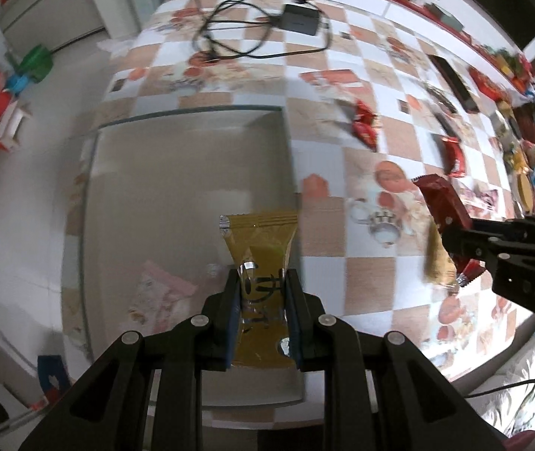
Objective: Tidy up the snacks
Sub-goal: 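Carry the gold and red packets over the white tray with both tools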
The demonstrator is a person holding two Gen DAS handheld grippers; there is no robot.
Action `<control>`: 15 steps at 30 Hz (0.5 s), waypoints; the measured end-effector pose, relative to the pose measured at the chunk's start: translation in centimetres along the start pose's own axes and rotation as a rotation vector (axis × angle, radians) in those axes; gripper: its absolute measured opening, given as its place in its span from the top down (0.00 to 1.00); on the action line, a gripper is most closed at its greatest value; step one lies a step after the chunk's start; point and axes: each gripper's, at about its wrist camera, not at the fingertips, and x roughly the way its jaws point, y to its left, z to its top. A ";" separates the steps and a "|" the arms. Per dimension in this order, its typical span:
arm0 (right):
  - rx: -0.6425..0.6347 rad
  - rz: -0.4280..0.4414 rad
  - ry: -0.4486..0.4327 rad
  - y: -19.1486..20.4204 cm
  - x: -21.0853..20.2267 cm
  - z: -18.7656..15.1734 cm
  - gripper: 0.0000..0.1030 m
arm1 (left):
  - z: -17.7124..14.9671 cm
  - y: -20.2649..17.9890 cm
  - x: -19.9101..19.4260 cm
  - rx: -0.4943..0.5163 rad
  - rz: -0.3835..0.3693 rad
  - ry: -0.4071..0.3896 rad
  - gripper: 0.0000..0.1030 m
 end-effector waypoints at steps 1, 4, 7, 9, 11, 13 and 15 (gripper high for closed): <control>-0.016 0.004 0.000 0.8 0.1 0.3 0.77 | -0.2 0.6 0.0 -0.009 0.006 0.001 0.77; -0.061 0.016 0.003 3.2 0.4 1.2 0.77 | -0.5 2.0 0.0 -0.031 0.017 0.006 0.77; -0.101 0.030 0.011 5.6 0.9 2.1 0.77 | -1.0 3.6 0.1 -0.061 0.030 0.014 0.77; -0.127 0.038 0.019 7.2 1.3 2.5 0.76 | -1.2 4.4 0.2 -0.077 0.035 0.018 0.77; -0.148 0.048 0.027 8.6 1.7 2.5 0.76 | -1.5 5.2 0.4 -0.092 0.039 0.026 0.77; -0.173 0.055 0.033 10.0 2.0 2.5 0.76 | -1.8 5.8 0.7 -0.105 0.043 0.034 0.77; -0.196 0.063 0.042 11.3 2.4 2.6 0.76 | -2.1 6.5 0.9 -0.117 0.047 0.044 0.77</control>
